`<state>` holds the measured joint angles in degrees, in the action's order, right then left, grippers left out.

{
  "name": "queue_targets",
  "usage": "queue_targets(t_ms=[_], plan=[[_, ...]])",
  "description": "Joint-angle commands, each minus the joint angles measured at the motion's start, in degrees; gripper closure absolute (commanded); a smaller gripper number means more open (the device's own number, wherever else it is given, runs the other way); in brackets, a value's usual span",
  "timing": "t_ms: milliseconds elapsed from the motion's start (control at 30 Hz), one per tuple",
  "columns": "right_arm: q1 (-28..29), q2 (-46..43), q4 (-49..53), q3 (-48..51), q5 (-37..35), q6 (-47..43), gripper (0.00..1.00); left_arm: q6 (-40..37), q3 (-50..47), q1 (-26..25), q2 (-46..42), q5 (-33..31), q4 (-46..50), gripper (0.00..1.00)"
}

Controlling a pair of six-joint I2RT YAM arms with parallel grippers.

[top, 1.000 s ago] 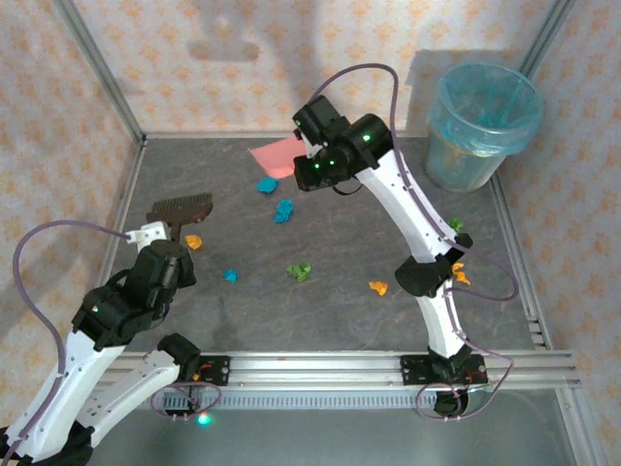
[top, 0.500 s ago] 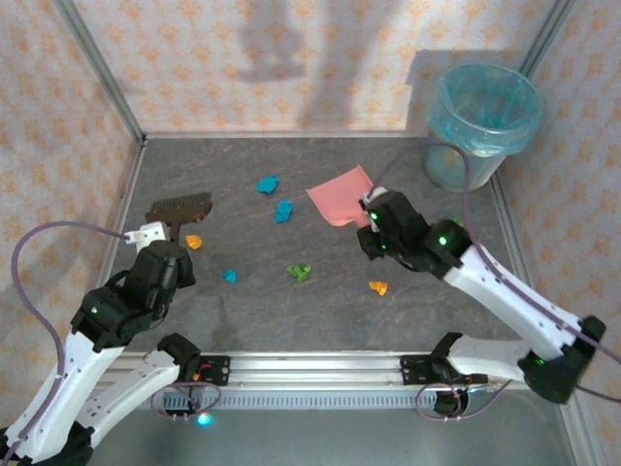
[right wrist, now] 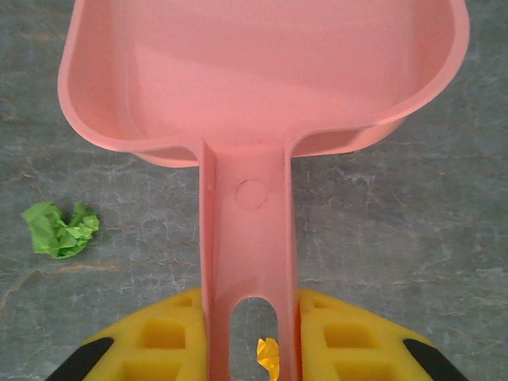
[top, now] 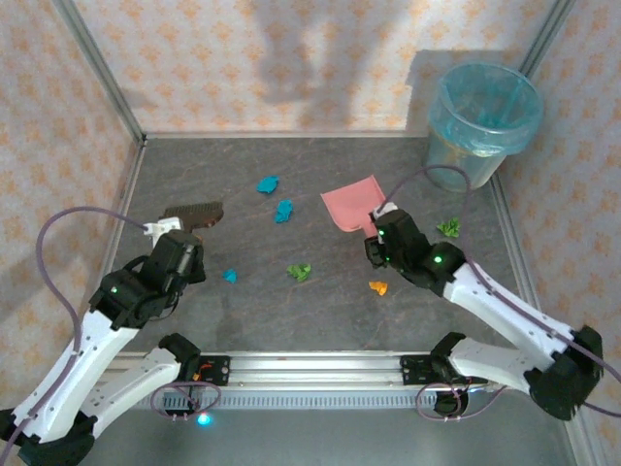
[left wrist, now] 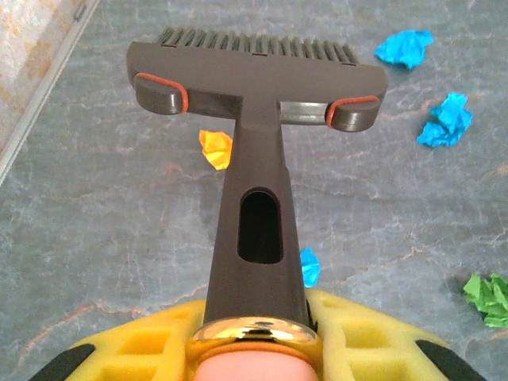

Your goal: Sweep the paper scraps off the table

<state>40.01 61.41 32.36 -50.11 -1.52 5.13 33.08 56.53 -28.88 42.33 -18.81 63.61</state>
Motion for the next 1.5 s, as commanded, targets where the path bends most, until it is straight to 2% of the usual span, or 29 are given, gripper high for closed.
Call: queue_targets(t_ms=[0,233,467,833,1067,1267,1467], plan=[[-0.2,4.4,-5.8,-1.3,1.6,0.5,1.00,-0.7,2.7,-0.3,3.0,2.1,-0.3,1.00],[0.6,10.8,-14.5,1.4,4.9,-1.7,1.00,2.3,10.1,-0.3,13.6,10.6,1.5,1.00],[1.2,18.1,-14.8,-0.1,3.4,-4.8,1.00,6.1,20.7,-0.3,26.0,15.2,2.8,1.00],[1.2,23.5,-12.9,-1.6,1.1,-9.7,1.00,11.1,33.3,-0.2,42.7,19.4,3.1,1.00],[1.2,26.9,-12.6,-2.5,4.1,-12.0,1.00,13.5,38.5,0.7,48.4,16.5,5.5,1.00],[1.2,29.8,-12.4,-3.5,4.9,-12.6,1.00,16.0,40.0,1.8,52.6,18.7,6.6,1.00],[1.2,30.6,-12.5,-3.7,5.5,-12.5,1.00,17.6,39.6,3.1,53.7,20.8,3.9,1.00]])
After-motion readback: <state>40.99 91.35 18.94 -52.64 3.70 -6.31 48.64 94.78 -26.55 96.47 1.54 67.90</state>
